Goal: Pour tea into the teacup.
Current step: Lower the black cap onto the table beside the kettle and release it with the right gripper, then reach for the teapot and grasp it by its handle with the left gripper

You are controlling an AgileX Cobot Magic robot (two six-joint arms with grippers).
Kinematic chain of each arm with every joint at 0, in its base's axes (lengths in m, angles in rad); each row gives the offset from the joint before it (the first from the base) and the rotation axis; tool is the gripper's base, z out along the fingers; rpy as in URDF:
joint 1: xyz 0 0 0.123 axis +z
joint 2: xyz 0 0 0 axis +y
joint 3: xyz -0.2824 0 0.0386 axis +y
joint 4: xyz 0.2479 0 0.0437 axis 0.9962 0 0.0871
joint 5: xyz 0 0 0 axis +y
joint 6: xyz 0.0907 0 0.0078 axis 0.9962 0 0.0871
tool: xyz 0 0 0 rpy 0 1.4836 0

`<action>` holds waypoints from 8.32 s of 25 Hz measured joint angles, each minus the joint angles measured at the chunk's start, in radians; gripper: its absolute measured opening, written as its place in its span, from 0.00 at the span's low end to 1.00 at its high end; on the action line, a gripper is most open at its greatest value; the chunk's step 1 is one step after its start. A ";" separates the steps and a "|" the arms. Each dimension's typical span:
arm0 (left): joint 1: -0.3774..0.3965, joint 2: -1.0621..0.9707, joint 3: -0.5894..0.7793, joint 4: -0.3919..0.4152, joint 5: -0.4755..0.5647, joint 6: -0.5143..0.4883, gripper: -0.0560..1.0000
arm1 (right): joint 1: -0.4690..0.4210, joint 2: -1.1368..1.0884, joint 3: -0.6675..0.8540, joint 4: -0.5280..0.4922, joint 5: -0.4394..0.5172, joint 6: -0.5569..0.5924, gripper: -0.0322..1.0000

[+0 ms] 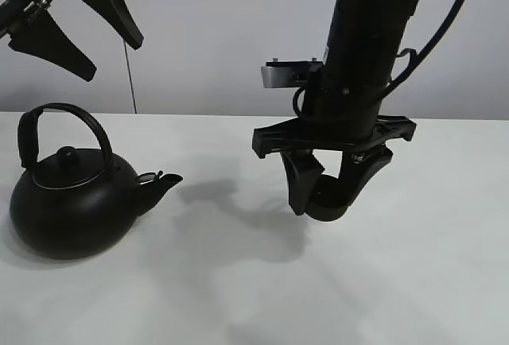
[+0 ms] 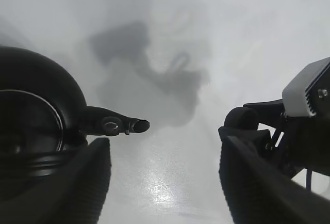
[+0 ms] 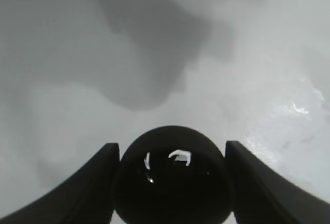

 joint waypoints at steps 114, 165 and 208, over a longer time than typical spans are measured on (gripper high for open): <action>0.000 0.000 0.000 -0.001 -0.004 0.000 0.48 | -0.736 -1.879 0.492 -0.055 0.206 -0.133 0.59; 0.000 0.000 0.000 0.000 -0.176 0.000 0.48 | -0.475 -1.983 0.913 -0.136 0.140 -0.006 0.59; 0.064 -0.628 1.011 1.437 -1.309 -0.703 0.48 | -0.475 -1.983 0.913 -0.136 0.138 -0.005 0.59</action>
